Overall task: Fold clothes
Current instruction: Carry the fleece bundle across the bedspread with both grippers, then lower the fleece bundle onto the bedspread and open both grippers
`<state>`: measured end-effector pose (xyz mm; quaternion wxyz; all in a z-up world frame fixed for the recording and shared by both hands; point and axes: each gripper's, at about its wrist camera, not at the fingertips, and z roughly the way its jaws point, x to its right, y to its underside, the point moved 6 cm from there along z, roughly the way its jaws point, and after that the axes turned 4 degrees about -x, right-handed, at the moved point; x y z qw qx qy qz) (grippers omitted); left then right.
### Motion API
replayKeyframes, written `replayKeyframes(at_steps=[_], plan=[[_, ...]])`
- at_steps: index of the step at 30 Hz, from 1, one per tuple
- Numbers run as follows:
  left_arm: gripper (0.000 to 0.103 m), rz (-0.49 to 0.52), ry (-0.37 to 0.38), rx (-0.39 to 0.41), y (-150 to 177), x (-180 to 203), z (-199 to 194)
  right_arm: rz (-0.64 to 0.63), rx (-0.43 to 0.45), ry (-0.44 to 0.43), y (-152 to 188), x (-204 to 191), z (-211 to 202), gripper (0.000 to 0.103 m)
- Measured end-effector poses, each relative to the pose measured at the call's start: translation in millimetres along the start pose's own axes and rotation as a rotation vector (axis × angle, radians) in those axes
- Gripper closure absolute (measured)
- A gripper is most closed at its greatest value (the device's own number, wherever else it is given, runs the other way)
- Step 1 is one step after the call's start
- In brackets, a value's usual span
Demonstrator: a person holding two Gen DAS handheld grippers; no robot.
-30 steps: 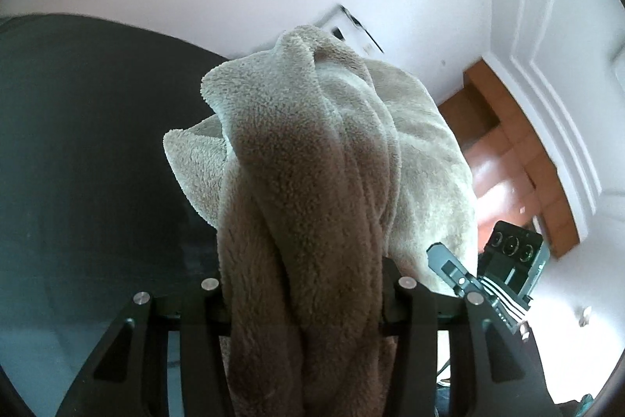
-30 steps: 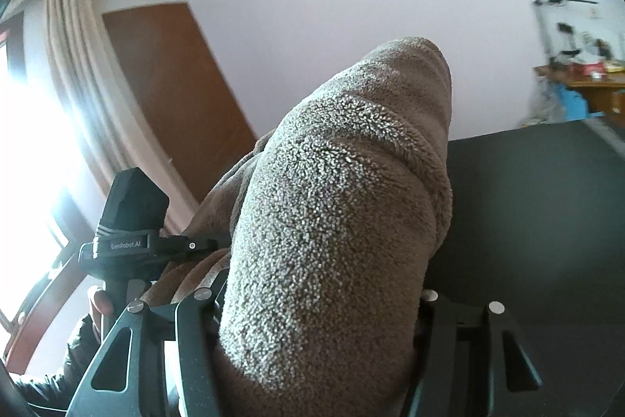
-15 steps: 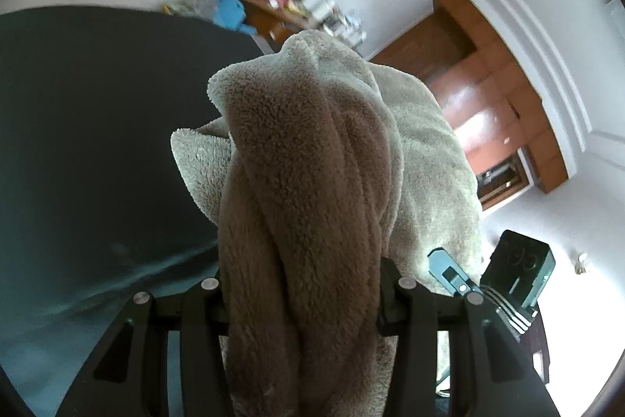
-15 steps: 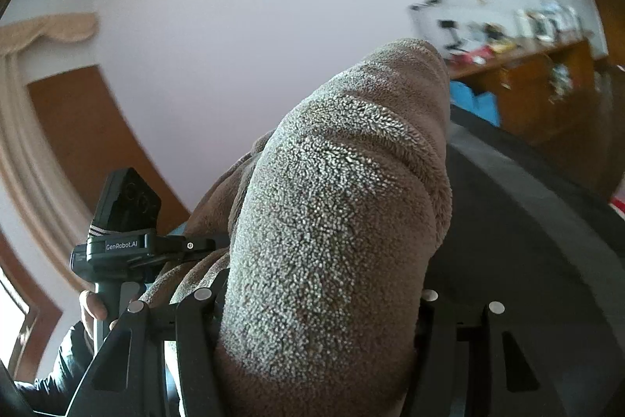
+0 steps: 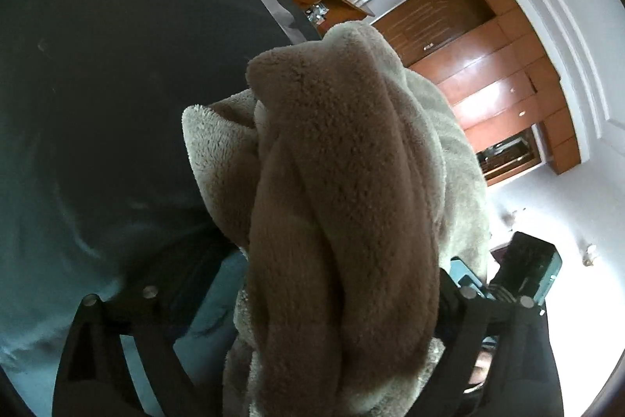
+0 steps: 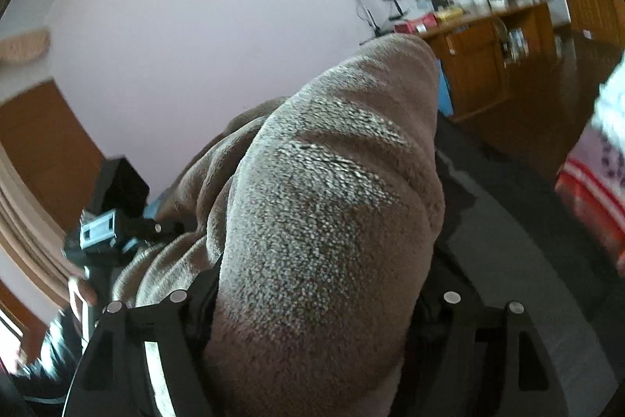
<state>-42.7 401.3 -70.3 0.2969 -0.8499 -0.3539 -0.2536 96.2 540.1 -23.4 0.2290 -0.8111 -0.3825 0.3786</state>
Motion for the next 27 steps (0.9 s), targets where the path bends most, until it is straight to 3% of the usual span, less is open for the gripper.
replayKeyframes(at_steps=[4,7,9,13,15,17,20,24,27], plan=[[0.001,0.078,-0.134,0.039,10.9,-2.0,-27.1,-0.075,0.011,0.059,18.5,-27.9,-19.5,0.026],[0.001,0.137,-0.248,0.085,15.0,5.8,-48.3,-0.093,0.014,0.094,8.8,-14.4,-8.3,0.025],[0.001,0.176,-0.311,0.114,13.7,11.6,-60.8,-0.100,0.015,0.111,19.0,1.4,-23.9,0.025],[0.001,0.262,-0.431,0.147,16.6,7.0,-81.8,-0.121,0.074,0.185,20.6,8.6,-54.3,0.025],[0.001,0.295,-0.471,0.155,26.5,11.5,-86.2,-0.173,0.142,0.262,18.8,5.3,-74.2,0.024],[0.001,0.321,-0.490,0.159,33.5,12.8,-86.4,-0.246,0.210,0.316,14.6,-14.9,-84.4,0.024],[0.001,0.337,-0.526,0.154,28.0,18.5,-74.6,-0.388,0.246,0.321,12.4,-40.7,-100.6,0.024],[0.001,0.299,-0.492,0.145,22.1,13.0,-53.1,-0.515,0.182,0.283,22.2,-67.0,-86.4,0.024],[0.000,0.301,-0.481,0.153,18.6,12.9,-45.5,-0.519,0.091,0.275,31.2,-56.5,-61.9,0.024]])
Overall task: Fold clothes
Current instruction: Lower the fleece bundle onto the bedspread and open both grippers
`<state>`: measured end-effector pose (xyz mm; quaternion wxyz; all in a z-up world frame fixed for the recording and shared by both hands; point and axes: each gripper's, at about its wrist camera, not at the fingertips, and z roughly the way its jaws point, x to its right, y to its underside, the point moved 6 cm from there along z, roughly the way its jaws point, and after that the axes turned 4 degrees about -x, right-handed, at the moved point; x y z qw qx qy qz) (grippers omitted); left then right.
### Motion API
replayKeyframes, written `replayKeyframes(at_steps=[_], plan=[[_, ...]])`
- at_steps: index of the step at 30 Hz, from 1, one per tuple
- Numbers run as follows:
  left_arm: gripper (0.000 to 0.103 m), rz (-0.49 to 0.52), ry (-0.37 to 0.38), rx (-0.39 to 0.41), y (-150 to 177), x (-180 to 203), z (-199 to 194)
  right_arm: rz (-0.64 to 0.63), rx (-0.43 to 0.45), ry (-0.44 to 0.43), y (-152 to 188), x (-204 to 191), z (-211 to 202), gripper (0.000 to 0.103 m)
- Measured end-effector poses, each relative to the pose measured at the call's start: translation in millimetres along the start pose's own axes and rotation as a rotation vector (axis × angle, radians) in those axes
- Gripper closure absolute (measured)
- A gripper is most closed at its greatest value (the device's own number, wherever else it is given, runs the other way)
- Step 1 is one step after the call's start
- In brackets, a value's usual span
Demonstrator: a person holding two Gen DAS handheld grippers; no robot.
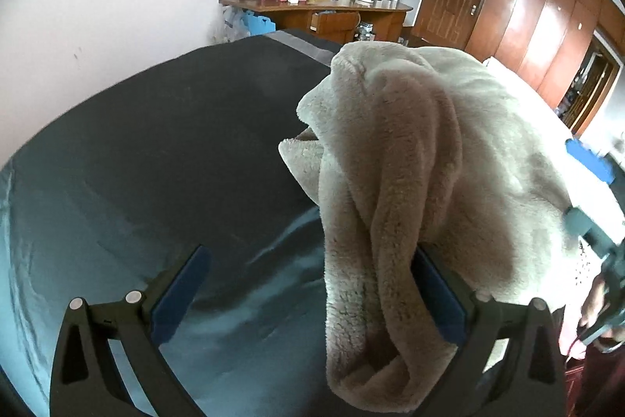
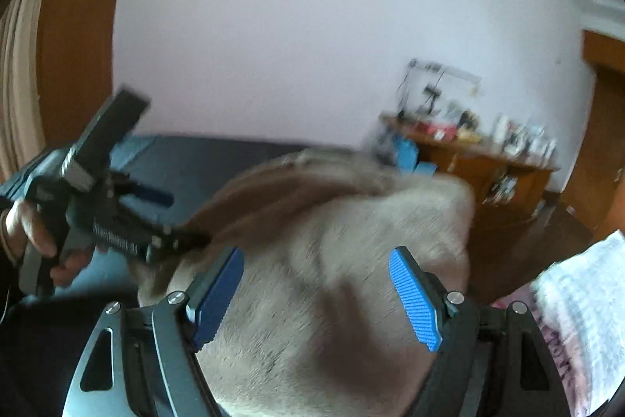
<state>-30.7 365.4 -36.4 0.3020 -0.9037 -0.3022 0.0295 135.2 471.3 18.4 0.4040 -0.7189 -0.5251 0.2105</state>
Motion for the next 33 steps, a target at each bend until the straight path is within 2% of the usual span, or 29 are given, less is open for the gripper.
replayKeyframes(at_steps=[4,8,10,15,22,25,28,30,33], plan=[[0.000,0.000,0.012,0.014,-3.8,3.6,9.3,0.004,-0.098,0.010,17.5,-3.2,44.9,0.024],[0.000,-0.001,0.025,0.029,-7.6,7.3,18.7,0.011,-0.095,0.035,23.8,-12.9,64.1,0.023],[0.000,-0.001,0.031,0.036,-9.5,9.1,23.3,0.023,-0.105,0.048,25.1,-12.8,63.2,0.023],[0.000,-0.043,0.065,0.043,-1.6,0.7,25.3,0.002,-0.113,0.077,14.1,-40.2,66.4,0.021],[0.000,0.007,0.038,0.073,-4.0,3.0,6.3,0.043,-0.071,0.093,17.1,-45.2,41.4,0.020],[0.000,0.002,0.051,0.092,-18.6,1.3,-8.5,0.114,-0.015,0.095,16.4,-45.7,11.9,0.020],[0.000,-0.019,0.069,0.101,-50.1,0.6,-12.9,0.115,0.038,0.096,19.9,-47.2,-9.7,0.020],[0.000,-0.040,0.078,0.105,-74.9,-0.7,-10.9,0.098,0.037,0.095,25.2,-48.4,-12.7,0.020],[0.000,-0.082,0.096,0.071,-104.2,-3.0,8.2,0.084,0.018,0.066,34.6,-49.5,-10.1,0.020]])
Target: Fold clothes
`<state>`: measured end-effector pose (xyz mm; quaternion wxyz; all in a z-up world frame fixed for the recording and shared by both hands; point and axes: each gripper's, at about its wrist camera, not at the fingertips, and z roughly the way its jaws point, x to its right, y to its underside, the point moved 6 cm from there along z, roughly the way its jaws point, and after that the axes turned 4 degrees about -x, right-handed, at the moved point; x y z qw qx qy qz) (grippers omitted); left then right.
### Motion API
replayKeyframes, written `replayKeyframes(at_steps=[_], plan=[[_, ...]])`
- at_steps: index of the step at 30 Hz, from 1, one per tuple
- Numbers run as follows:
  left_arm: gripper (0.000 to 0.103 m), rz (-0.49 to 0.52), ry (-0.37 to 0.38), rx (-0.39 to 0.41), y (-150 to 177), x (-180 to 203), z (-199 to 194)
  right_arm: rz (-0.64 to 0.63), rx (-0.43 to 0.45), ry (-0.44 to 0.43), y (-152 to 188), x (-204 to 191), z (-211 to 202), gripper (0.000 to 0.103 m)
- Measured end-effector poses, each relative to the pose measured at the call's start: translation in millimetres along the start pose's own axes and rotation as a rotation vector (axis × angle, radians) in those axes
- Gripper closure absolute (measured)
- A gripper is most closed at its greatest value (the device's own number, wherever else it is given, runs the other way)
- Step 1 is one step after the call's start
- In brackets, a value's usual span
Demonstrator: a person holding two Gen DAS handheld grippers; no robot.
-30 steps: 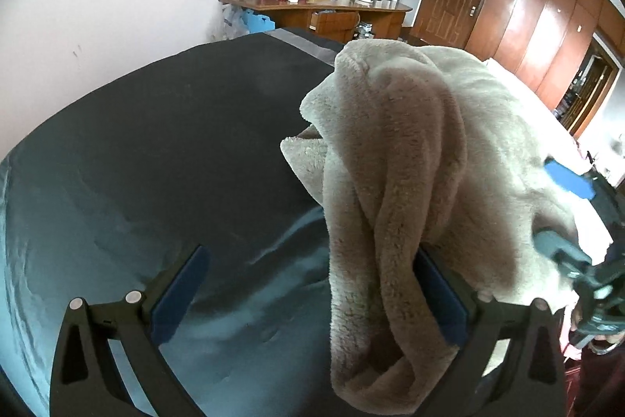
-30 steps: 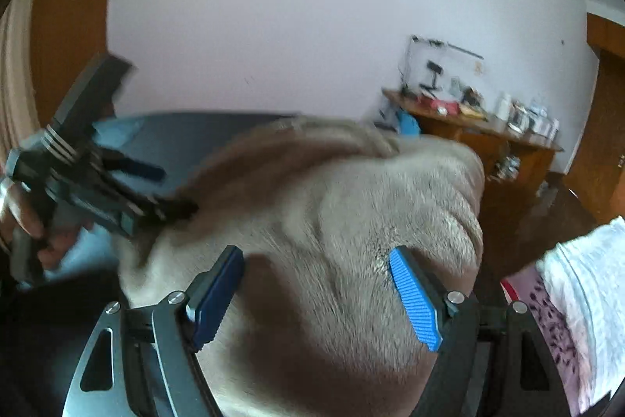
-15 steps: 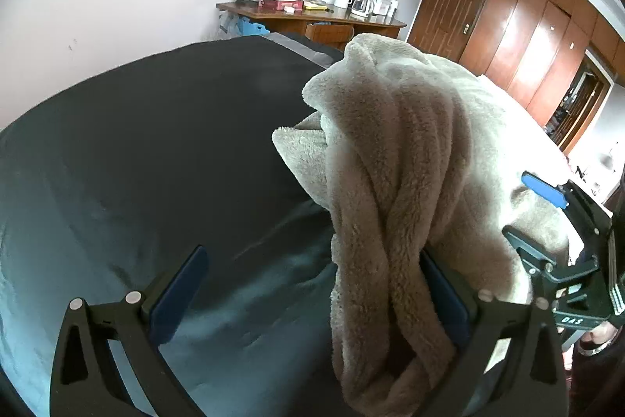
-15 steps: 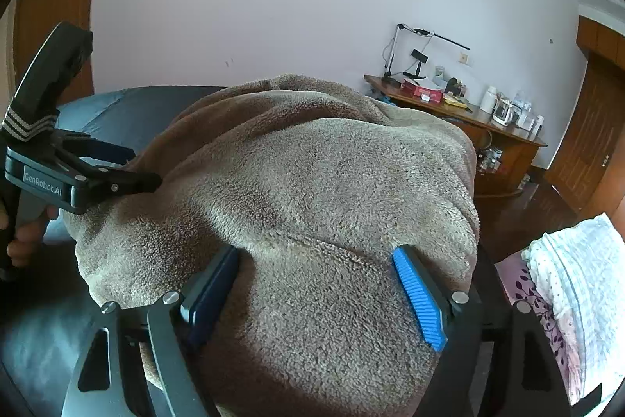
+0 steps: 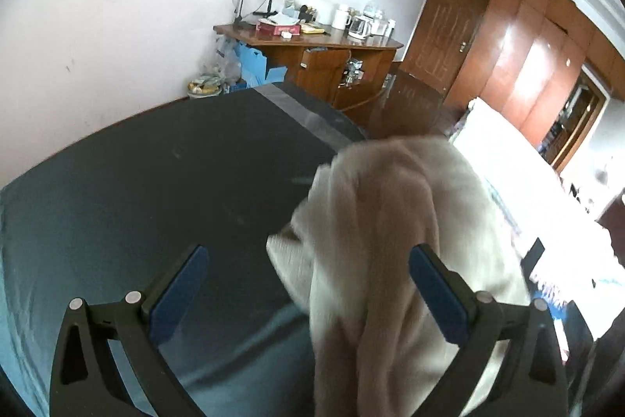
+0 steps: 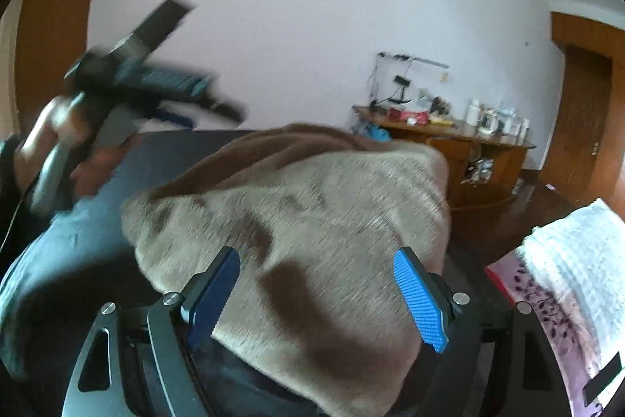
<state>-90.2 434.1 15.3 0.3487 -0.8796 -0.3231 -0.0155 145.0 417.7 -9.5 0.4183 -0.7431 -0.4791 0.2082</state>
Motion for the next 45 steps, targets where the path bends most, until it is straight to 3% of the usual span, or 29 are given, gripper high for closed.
replayKeyframes(at_steps=[5,11,14,19,25,29,35,41,45], plan=[[0.000,-0.049,0.040,-0.101,-20.4,2.6,43.3,-0.048,-0.020,0.003,7.4,-1.5,10.3,0.019],[0.000,-0.036,-0.037,-0.203,-16.8,0.4,93.5,-0.100,-0.040,0.015,15.3,-3.3,15.6,0.018],[0.000,-0.045,-0.050,-0.223,-12.4,-6.2,106.4,-0.113,-0.059,0.028,20.8,-5.8,21.6,0.017],[0.000,0.020,-0.111,-0.193,-8.9,-6.5,114.7,-0.108,-0.107,0.023,28.2,-6.9,26.2,0.016],[0.000,0.026,-0.149,-0.164,-6.2,-4.0,102.7,-0.143,-0.153,0.043,34.4,-12.4,31.1,0.009],[0.000,0.030,-0.139,-0.118,-1.0,-4.6,66.6,-0.145,-0.156,0.046,36.9,-14.3,28.2,0.006],[0.000,0.097,-0.029,-0.056,31.6,10.5,1.4,-0.146,-0.132,0.036,36.6,-18.8,22.7,0.001],[0.000,0.223,-0.075,-0.101,79.6,29.0,-2.9,0.016,-0.074,0.011,21.6,-14.1,-4.1,0.001],[0.000,0.175,-0.057,-0.121,87.9,21.7,10.3,0.125,-0.026,0.012,8.0,-8.4,-14.8,0.001]])
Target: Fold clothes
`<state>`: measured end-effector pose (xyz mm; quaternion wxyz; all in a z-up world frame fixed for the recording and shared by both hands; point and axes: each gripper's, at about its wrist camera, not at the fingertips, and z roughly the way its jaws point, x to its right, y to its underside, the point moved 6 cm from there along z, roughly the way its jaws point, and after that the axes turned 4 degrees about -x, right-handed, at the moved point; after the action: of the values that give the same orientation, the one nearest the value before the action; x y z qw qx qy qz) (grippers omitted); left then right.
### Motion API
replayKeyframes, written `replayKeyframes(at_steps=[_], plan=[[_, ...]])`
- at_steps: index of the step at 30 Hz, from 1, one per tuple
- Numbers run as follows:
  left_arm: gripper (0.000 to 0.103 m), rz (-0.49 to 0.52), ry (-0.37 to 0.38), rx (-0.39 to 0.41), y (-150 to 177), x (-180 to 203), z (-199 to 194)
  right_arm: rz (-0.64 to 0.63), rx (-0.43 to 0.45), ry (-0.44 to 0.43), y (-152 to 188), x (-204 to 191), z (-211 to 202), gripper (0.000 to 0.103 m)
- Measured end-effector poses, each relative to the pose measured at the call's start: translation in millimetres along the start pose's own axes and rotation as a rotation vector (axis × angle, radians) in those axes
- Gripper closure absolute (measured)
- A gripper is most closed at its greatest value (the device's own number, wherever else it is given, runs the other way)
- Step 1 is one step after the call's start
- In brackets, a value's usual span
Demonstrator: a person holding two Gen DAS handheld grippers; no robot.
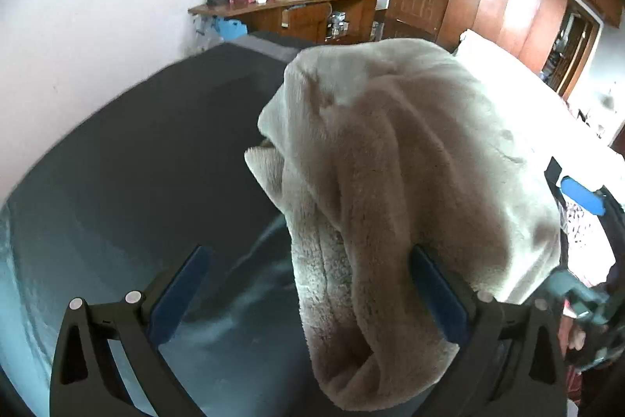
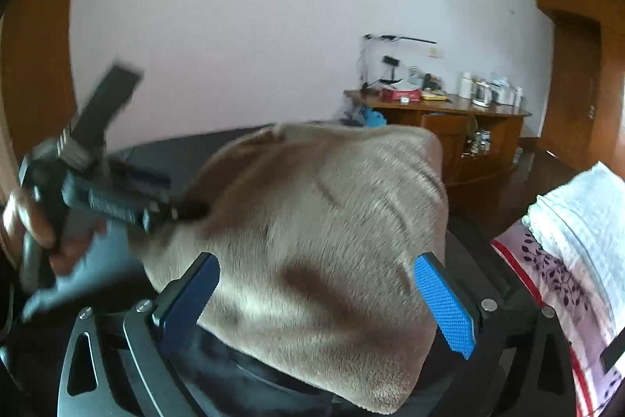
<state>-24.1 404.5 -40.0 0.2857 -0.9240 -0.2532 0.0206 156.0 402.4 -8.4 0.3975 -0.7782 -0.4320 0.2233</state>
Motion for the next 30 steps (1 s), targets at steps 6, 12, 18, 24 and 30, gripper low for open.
replayKeyframes(at_steps=[6,12,18,24,30], plan=[[0.000,-0.034,0.034,-0.006,3.1,-10.3,8.7,-0.039,-0.108,0.023,8.5,-12.1,24.7,0.001],[0.000,-0.053,0.084,-0.013,9.8,-17.5,18.3,-0.220,-0.177,0.200,27.6,-27.2,46.1,0.000],[0.000,-0.108,0.170,-0.035,12.8,-26.7,27.4,-0.196,-0.177,0.184,26.9,-24.3,41.9,0.000],[0.000,-0.138,0.206,-0.045,9.5,-31.5,23.7,-0.097,-0.141,0.111,10.3,-28.5,29.6,0.000],[0.000,-0.069,0.028,0.068,0.9,-20.3,-12.0,0.047,-0.085,0.054,0.8,-17.3,3.7,0.000]])
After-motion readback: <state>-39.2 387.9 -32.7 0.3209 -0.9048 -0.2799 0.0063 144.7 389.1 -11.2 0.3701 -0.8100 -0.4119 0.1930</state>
